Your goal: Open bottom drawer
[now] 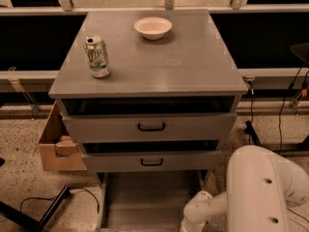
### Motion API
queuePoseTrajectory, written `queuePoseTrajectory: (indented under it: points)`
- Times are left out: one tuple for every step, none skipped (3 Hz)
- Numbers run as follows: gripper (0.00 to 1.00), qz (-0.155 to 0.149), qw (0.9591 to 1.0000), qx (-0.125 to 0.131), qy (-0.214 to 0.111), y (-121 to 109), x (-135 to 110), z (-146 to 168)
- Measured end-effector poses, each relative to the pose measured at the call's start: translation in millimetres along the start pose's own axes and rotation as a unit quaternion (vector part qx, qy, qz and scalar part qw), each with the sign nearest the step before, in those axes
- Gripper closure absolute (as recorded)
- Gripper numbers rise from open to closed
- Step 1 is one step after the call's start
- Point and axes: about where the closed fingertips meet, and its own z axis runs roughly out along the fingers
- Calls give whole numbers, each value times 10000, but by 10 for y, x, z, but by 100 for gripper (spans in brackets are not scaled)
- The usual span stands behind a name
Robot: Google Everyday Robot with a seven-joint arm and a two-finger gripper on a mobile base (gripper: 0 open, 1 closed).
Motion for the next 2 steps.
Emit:
queuePoseTrajectory:
  points:
    - [41,-33,10000,-74,-28,146,8,31]
    - [65,-33,10000,-74,-28,113,-2,22]
